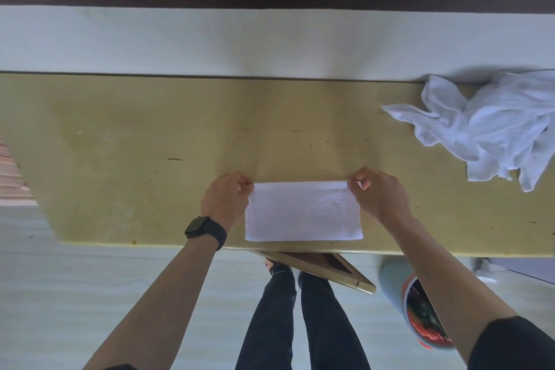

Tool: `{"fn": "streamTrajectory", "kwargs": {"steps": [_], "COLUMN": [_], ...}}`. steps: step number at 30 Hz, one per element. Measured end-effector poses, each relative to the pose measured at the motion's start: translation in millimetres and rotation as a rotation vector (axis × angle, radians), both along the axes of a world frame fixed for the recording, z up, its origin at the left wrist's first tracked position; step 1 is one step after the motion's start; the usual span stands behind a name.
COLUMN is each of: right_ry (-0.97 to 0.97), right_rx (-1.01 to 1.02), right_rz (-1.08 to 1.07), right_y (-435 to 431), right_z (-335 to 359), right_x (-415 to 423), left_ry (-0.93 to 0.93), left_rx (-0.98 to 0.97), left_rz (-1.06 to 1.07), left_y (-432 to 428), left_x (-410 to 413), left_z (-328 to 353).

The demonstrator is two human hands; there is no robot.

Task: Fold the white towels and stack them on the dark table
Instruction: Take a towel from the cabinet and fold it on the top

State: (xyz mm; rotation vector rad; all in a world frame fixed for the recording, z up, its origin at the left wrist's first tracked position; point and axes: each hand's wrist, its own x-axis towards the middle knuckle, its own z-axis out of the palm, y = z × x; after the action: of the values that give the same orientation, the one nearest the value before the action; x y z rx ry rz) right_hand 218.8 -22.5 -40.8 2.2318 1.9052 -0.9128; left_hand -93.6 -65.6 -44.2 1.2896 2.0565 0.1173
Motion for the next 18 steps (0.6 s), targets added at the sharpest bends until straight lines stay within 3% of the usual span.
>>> {"fn": "streamTrajectory", "kwargs": {"steps": [8,12,15,18], "right_ry": [0.270,0.275,0.155,0.035], "right_rx": [-0.099,0.131,0.433,0.496], "right_rz": [-0.244,-0.287,-0.115,0.153], "right_y": [1,-17,-52,-81], "right_z": [0,1,-1,-12], "right_x": [9,1,-16,-41], "left_ry": [-0.139,0.024,0.262,0.226], "left_rx": [0.021,0.141,0.375,0.351], "left_rz": [0.082,-0.079,-0.191,-0.342], "left_y": [5,-4,-31,-55], "left_x": [-6,1,24,63], "left_z": [8,9,2,-14]}}
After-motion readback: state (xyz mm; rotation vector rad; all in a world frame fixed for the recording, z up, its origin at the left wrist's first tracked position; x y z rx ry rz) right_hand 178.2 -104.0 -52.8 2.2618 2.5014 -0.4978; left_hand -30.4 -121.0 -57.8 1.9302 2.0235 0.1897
